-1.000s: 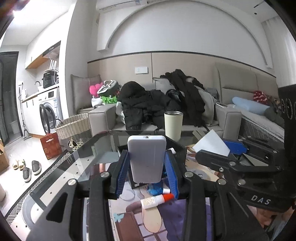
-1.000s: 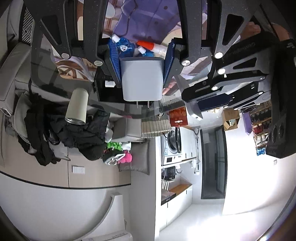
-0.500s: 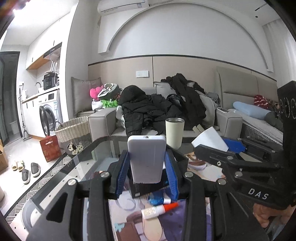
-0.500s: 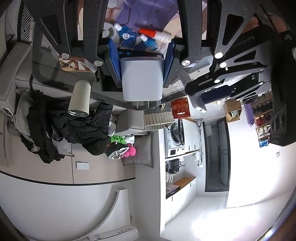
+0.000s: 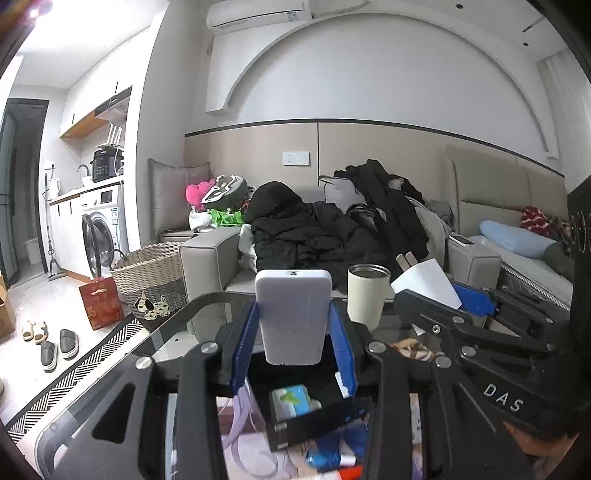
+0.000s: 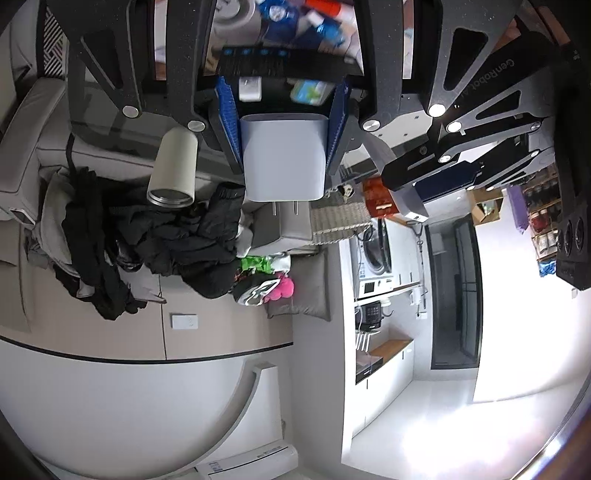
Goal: Organize rigid objects
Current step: 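Lift the power bank and charger and carry them over the black box, then lower the power bank and charger into the black box and open both grippers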
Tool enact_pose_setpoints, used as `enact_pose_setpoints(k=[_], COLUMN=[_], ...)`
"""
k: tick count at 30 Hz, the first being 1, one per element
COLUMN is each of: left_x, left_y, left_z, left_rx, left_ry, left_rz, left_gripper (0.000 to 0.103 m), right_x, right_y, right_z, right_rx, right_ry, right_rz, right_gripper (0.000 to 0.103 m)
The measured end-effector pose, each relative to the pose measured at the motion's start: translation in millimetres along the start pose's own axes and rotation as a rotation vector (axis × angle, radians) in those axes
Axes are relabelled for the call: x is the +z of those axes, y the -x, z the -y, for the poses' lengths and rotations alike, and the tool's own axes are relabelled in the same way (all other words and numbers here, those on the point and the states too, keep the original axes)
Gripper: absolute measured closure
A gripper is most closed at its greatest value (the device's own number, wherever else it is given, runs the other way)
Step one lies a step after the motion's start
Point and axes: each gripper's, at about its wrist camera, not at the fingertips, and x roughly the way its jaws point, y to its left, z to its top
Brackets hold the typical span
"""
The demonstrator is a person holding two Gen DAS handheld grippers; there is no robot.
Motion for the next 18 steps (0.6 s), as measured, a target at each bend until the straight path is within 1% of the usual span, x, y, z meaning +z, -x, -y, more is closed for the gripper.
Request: enact_pose_setpoints(k=[5,10,14,18], left_x=[7,11,12,8], left_y=[-20,-30,-33,-44], left_z=[-5,-13,-12,-13], left_rx=[0.021,0.037,0.048,0.037], left_ry=[0.037,0.070,0.043,0.040], left_rz=[-0.007,-0.003,0.014,-0.034], left_gripper=[0.065,0.065,0.065,0.065], right_x=[16,22,24,23], right_y=[-21,-41,-55,-67], right_z=[6,10,13,15], right_rx=[-0.037,-0.059,-0.069,-0.071], right_ry=[-0.007,-0.010,-0.019,-0.025], right_rz=[0.027,0.028,0.021,-0.008], right_gripper=[0.061,0.061,0.061,0.061])
